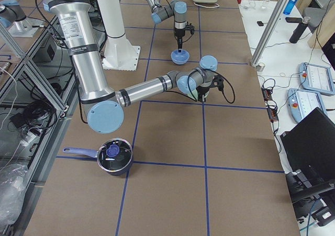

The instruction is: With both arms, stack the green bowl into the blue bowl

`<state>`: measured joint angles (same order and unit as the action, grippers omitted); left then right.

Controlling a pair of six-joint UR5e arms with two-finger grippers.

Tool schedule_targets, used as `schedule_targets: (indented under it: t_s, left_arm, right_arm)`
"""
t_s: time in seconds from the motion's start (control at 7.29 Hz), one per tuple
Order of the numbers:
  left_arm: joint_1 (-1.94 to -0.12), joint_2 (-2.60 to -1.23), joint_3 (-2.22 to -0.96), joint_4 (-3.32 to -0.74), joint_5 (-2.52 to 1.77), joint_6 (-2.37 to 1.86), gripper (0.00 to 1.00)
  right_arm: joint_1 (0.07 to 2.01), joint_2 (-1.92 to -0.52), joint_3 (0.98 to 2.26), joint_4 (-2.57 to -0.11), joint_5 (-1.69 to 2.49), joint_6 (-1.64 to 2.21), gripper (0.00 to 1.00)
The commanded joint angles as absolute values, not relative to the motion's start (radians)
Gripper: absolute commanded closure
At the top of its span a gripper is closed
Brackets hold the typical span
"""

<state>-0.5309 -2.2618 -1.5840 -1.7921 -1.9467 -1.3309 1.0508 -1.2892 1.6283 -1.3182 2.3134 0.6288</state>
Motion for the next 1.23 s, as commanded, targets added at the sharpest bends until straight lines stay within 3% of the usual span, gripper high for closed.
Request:
schedule_targets:
  t_s: [0.0, 0.41, 1.1]
  left_arm:
    - [-0.610, -2.127, -1.766, -1.752, -2.004, -1.196, 0.02]
    - [-0.849, -1.909, -1.917, -1.713, -2.153, -0.916, 0.02]
    - [-1.216, -1.616, -1.939, -1.730, -2.318, -0.363, 0.02]
  right_arm:
    - [1.036, -1.227, 1.653, -1.316, 2.341, 0.778, 1.00]
    - [0.907, -1.154, 1.700, -1.310, 2.297, 1.021, 1.00]
    - [0.638, -1.063, 1.749, -1.318, 2.025, 1.273, 1.00]
